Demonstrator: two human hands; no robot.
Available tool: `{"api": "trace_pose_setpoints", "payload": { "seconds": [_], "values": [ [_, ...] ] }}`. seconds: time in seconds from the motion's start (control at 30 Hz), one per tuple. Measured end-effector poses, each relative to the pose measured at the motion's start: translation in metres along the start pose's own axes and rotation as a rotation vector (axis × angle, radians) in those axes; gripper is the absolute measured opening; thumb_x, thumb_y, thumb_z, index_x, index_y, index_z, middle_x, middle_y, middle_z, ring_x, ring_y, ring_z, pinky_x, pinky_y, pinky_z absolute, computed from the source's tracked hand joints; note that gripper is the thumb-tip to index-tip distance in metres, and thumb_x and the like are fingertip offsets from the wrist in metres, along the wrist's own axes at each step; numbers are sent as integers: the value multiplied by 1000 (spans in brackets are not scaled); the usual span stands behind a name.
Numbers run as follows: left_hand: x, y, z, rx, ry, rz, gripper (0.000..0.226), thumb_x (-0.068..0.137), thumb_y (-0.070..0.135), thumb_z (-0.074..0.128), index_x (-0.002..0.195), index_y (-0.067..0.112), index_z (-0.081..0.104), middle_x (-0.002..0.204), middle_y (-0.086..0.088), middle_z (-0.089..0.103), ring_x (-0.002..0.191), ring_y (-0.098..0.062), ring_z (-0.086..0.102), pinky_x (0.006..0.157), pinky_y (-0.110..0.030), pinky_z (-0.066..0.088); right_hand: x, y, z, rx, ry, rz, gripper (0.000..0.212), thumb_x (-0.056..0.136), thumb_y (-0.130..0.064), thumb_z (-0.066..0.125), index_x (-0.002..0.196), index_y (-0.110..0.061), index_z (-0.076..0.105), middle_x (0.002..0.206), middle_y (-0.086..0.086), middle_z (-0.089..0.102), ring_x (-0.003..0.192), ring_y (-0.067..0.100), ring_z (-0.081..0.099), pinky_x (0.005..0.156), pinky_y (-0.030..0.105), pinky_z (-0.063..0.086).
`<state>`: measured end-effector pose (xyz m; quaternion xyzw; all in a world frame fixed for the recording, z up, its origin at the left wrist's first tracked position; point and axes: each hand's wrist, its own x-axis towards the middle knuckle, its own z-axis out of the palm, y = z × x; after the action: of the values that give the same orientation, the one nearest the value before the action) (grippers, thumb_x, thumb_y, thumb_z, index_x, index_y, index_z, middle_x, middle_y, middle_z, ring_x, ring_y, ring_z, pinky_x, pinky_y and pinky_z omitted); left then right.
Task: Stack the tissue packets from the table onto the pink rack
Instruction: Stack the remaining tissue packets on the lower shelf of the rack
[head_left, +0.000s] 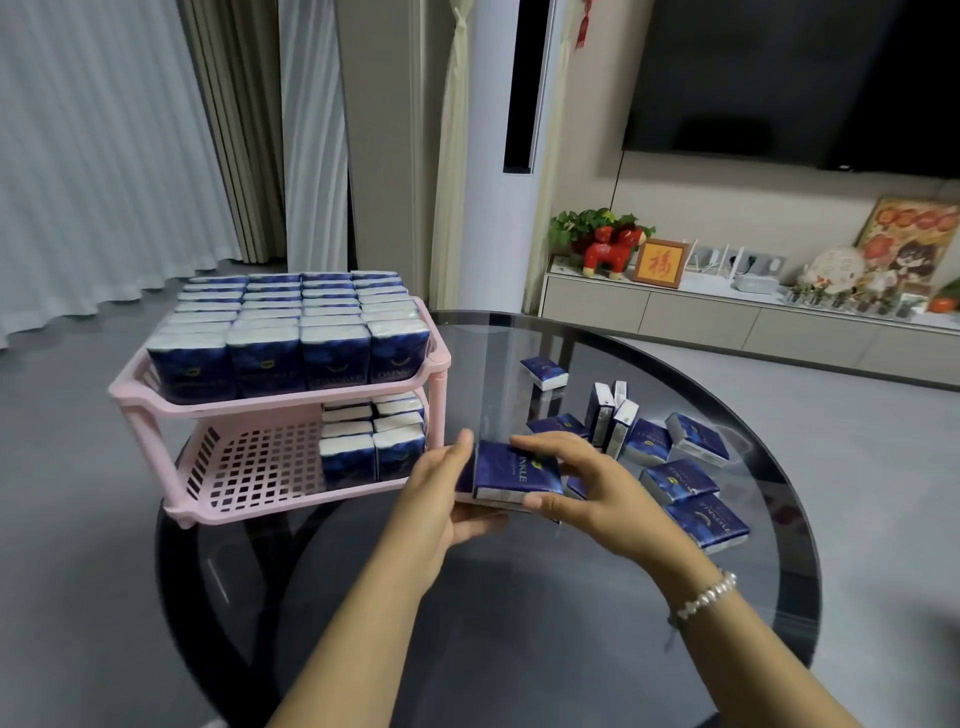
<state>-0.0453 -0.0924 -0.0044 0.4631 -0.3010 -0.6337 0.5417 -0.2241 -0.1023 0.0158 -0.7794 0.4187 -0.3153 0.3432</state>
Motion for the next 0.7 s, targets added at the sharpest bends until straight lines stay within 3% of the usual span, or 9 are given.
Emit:
{"api": "trace_pose_setpoints", "payload": {
  "seconds": [0.07, 0.17, 0.33, 0.4, 0.47, 0.57, 0.7],
  "values": [
    [-1, -2, 1, 101, -14, -6, 44, 81, 39, 67, 115, 15, 54, 110, -13, 66, 92, -27, 69, 70, -43, 59, 3, -4, -2, -26, -51, 14, 52, 79, -33, 69, 126, -43, 48, 125, -23, 48, 115, -3, 48, 94, 22, 48],
    [-1, -2, 0, 137, 36, -11, 46, 80, 28, 72, 118, 13, 51, 116, -14, 61, 93, -27, 68, 72, -44, 60, 5, -4, 1, -20, -61, 48, 56, 81, -26, 69, 129, -41, 44, 124, -28, 45, 114, -5, 48, 89, 15, 48],
    [1, -7, 5, 106, 85, 96, 39, 83, 23, 70, 114, 11, 49, 112, -12, 60, 94, -27, 67, 69, -40, 60, -1, 3, 15, 374, 86, 262, 65, 75, -48, 61, 136, -35, 40, 128, -8, 57, 114, 9, 57, 94, 33, 51],
    [2, -11, 8, 109, 75, 115, 31, 84, 21, 69, 107, 12, 51, 109, -11, 62, 95, -25, 67, 77, -40, 58, -2, 6, 20, 523, 123, 316, 53, 80, -39, 64, 128, -27, 46, 116, 2, 67, 103, 15, 65, 88, 36, 54],
    [5, -13, 6, 201, 40, 99, 28, 84, 21, 69, 105, 13, 52, 110, -12, 65, 98, -26, 66, 82, -38, 56, -3, 8, 19, 566, 192, 308, 39, 84, -20, 66, 121, -19, 53, 106, 4, 70, 94, 16, 68, 79, 31, 55],
    [9, -15, -5, 407, -107, 57, 34, 83, 17, 70, 113, 14, 54, 112, -8, 68, 107, -25, 63, 94, -38, 49, -6, 13, 12, 463, 206, 240, 38, 83, -5, 66, 116, -22, 58, 105, 0, 70, 96, 15, 66, 79, 27, 55],
    [10, -21, -10, 740, -233, 161, 57, 80, 15, 74, 130, 30, 51, 125, 11, 59, 119, -3, 51, 104, -29, 40, -6, 23, 4, -74, 33, 168, 50, 79, -15, 73, 122, -35, 58, 118, -9, 57, 104, 8, 58, 91, 29, 51]
  ]
}}
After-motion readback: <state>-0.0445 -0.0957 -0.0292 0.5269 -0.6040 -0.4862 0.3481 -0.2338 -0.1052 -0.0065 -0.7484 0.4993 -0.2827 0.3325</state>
